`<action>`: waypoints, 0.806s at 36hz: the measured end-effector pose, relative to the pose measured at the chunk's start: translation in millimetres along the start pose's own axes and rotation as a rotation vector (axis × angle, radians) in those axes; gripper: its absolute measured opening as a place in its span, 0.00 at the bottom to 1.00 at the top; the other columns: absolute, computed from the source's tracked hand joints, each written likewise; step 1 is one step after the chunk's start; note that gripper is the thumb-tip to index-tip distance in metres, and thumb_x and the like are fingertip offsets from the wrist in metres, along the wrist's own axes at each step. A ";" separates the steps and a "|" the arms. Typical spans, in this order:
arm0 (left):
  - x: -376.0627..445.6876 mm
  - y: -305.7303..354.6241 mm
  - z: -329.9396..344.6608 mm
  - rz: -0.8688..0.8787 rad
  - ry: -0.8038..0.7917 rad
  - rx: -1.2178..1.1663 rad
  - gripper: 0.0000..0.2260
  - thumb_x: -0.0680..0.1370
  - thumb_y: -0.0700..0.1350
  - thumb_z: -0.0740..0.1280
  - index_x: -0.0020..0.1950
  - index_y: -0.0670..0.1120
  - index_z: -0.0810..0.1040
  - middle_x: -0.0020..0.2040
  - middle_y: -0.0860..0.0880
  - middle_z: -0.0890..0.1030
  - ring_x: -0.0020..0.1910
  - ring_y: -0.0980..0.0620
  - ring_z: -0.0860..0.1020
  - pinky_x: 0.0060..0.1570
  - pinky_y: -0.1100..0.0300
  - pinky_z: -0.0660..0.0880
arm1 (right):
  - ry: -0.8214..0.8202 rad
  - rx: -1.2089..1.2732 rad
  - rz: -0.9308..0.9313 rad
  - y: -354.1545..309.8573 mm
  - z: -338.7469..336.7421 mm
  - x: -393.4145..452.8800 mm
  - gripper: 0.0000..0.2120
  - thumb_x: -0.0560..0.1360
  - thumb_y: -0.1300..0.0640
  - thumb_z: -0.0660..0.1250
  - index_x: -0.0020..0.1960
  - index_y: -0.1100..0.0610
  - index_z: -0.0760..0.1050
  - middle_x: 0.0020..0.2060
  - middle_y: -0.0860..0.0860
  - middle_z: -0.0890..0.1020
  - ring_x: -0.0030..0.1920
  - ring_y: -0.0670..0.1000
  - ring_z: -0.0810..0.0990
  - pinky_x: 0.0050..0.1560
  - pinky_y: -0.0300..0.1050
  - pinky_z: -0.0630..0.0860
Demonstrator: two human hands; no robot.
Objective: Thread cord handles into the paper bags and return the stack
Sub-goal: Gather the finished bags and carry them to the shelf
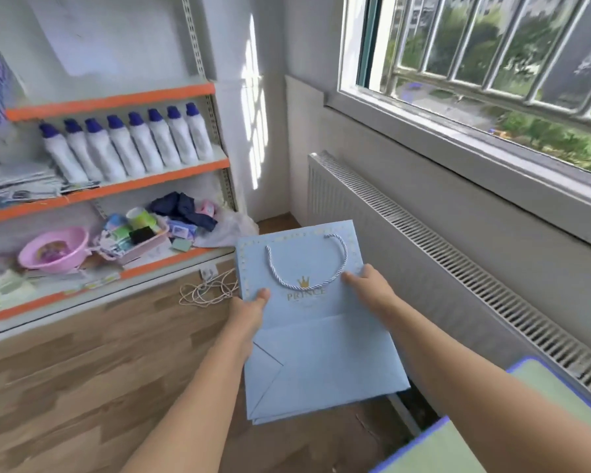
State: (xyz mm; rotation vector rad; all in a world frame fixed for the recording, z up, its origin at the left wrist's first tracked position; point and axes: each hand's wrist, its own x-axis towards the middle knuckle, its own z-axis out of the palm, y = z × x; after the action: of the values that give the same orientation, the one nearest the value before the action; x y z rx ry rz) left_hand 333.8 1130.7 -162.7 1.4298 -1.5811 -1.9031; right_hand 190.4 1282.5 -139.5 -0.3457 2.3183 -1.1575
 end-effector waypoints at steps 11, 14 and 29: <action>117.1 81.8 -118.4 0.036 0.146 -0.024 0.15 0.79 0.48 0.68 0.60 0.40 0.74 0.57 0.46 0.77 0.56 0.47 0.77 0.57 0.54 0.74 | -0.084 -0.044 -0.098 -132.4 126.4 98.7 0.10 0.78 0.49 0.61 0.47 0.56 0.68 0.41 0.50 0.73 0.42 0.53 0.72 0.44 0.46 0.68; 144.5 100.3 -145.4 0.026 0.187 -0.033 0.17 0.78 0.50 0.68 0.61 0.40 0.74 0.57 0.46 0.77 0.55 0.47 0.76 0.56 0.54 0.74 | -0.122 -0.061 -0.119 -167.0 153.5 120.7 0.11 0.78 0.48 0.60 0.50 0.57 0.68 0.41 0.50 0.73 0.42 0.53 0.71 0.45 0.44 0.67; 296.1 217.1 -208.4 0.076 0.333 -0.084 0.22 0.79 0.48 0.66 0.69 0.38 0.69 0.65 0.45 0.75 0.62 0.47 0.73 0.53 0.61 0.65 | -0.256 -0.024 -0.227 -314.9 244.5 266.3 0.15 0.68 0.44 0.61 0.45 0.56 0.73 0.39 0.51 0.76 0.37 0.52 0.74 0.38 0.44 0.70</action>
State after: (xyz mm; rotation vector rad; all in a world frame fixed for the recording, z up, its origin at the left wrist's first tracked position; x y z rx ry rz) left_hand 285.9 715.3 -104.1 1.5320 -1.3624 -1.5714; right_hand 103.5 812.7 -99.7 -0.7371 2.1092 -1.1173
